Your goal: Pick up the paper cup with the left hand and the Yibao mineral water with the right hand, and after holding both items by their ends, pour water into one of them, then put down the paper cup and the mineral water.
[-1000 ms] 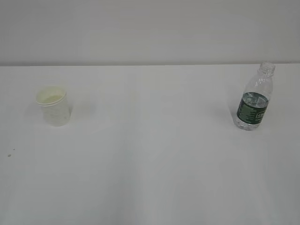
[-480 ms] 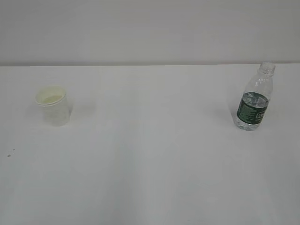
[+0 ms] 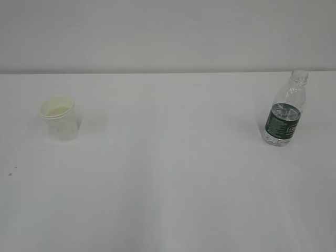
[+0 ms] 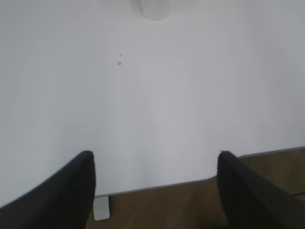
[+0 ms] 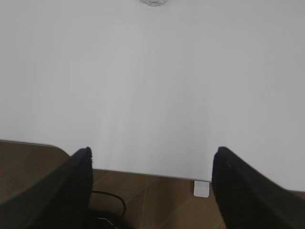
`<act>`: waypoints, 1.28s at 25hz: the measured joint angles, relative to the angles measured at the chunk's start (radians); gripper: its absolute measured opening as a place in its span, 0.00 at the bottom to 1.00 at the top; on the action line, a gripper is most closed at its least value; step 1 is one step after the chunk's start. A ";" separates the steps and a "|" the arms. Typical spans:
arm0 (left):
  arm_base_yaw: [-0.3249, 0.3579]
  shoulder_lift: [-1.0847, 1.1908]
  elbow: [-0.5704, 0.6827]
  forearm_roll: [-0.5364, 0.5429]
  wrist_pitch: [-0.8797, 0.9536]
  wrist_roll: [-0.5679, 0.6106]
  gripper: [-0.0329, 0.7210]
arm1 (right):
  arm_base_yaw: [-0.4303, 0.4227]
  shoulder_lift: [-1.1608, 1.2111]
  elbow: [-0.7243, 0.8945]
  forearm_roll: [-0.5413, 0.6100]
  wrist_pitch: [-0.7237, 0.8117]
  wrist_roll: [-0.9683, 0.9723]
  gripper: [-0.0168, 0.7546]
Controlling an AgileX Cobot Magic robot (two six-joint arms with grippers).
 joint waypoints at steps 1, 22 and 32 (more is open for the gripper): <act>0.000 0.000 0.000 0.000 0.000 0.000 0.82 | 0.000 0.000 0.000 0.000 0.000 0.000 0.79; 0.000 -0.140 0.000 0.000 -0.002 0.000 0.82 | 0.000 -0.158 0.000 0.000 0.002 0.000 0.79; 0.000 -0.180 0.000 0.002 -0.002 0.000 0.81 | 0.000 -0.269 0.000 0.000 0.002 0.000 0.79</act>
